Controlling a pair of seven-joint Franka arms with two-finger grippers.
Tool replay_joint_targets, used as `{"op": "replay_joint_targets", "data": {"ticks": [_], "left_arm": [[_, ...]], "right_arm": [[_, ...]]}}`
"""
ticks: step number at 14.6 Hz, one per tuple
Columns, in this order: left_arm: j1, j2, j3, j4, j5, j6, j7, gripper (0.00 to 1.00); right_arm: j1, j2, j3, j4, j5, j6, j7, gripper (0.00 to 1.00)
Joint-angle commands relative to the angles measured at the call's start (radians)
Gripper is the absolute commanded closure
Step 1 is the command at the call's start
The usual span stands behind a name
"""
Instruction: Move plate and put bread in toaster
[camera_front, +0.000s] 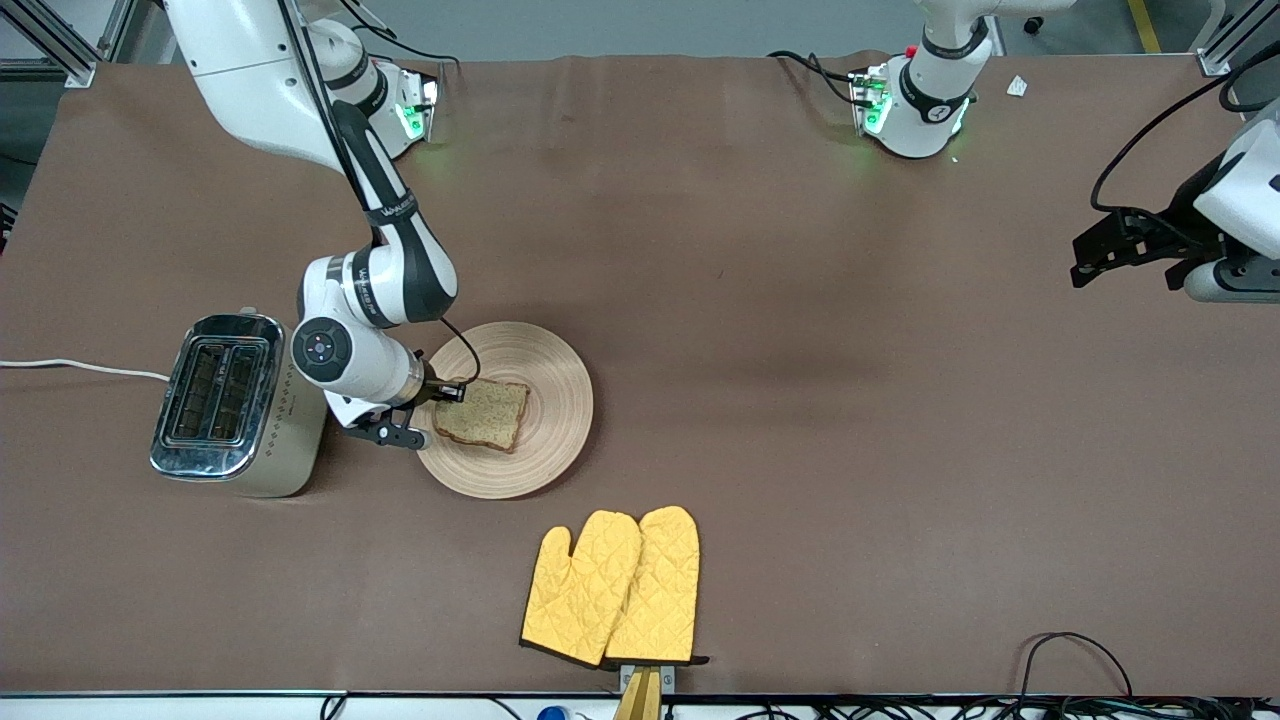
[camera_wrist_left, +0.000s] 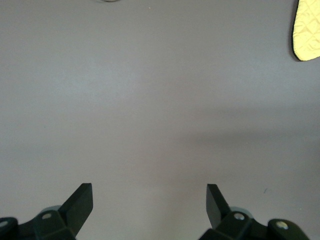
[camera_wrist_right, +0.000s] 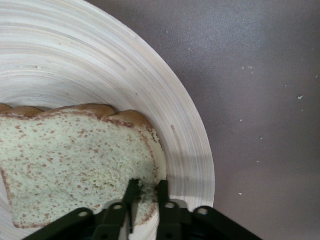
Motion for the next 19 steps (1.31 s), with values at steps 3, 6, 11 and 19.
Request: {"op": "replay_joint_targets", "data": {"ticks": [3, 6, 11, 19], "left_arm": [[-0.004, -0.008, -0.003, -0.015, 0.007, 0.022, -0.04, 0.0], [-0.003, -0.005, -0.005, -0.014, 0.007, 0.024, -0.04, 0.0], [0.005, 0.004, -0.003, -0.012, 0.004, 0.025, -0.04, 0.0], [0.006, 0.005, -0.003, -0.009, 0.005, 0.025, -0.04, 0.0]], "right_arm": [[0.005, 0.003, -0.006, -0.008, 0.018, 0.008, 0.007, 0.96], [0.008, 0.002, -0.006, 0.0, 0.018, -0.002, 0.006, 0.97], [-0.004, -0.004, -0.017, 0.168, 0.001, -0.239, -0.003, 1.0], [0.025, -0.03, -0.032, 0.478, -0.318, -0.662, 0.003, 1.0]]}}
